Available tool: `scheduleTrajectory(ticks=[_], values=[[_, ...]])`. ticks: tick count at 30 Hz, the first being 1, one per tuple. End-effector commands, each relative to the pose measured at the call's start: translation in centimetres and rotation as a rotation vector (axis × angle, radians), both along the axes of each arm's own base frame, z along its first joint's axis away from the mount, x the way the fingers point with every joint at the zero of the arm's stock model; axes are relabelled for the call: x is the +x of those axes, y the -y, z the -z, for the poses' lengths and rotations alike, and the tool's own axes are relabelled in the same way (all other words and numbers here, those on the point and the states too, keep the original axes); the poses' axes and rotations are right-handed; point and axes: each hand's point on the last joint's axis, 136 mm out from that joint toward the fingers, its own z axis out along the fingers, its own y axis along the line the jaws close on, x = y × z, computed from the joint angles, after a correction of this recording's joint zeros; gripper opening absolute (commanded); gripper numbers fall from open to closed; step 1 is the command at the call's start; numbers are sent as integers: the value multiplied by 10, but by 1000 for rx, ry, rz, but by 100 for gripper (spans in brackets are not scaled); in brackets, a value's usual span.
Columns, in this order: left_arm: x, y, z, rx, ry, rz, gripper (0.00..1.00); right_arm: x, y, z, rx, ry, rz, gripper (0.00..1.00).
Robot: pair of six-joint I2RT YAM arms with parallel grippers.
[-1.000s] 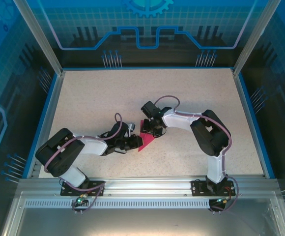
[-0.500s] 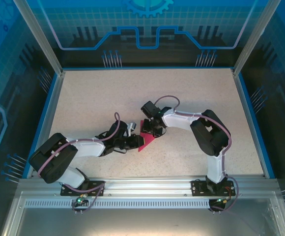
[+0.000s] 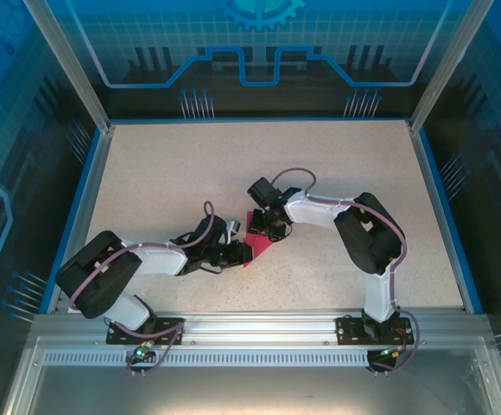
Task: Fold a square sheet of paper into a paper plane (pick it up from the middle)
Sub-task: Fourth fold the wing at the center of the table.
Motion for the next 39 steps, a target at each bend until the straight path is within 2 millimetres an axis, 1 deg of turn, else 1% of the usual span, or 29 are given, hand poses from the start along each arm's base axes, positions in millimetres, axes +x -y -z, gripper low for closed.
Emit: scheduleTrajectory(ticks=[1,6,11,19,22,26,29,35,39], values=[[-4,-1,9,36,-43,9,25,-50,65,80,-292,-195,25,41],[-5,-5,15,64,-54,0,25,-50,66,81,-296,-197,25,41],[-4,-10,15,93,-49,-15,24,-50,66,81,-296,-197,27,41],[-5,-8,14,87,-54,-9,24,-51,67,82,-299,-201,29,41],[-4,-4,3,61,-37,-5,24,-51,67,83,-299,-202,28,40],[-2,1,-17,15,0,-1,26,-51,67,83,-300,-202,28,40],[-5,3,-21,13,7,9,27,-51,68,83,-302,-203,29,40],[-10,1,-8,54,-22,16,27,-51,66,84,-299,-206,27,40],[-8,-3,1,96,-36,5,27,-51,66,84,-301,-207,26,40]])
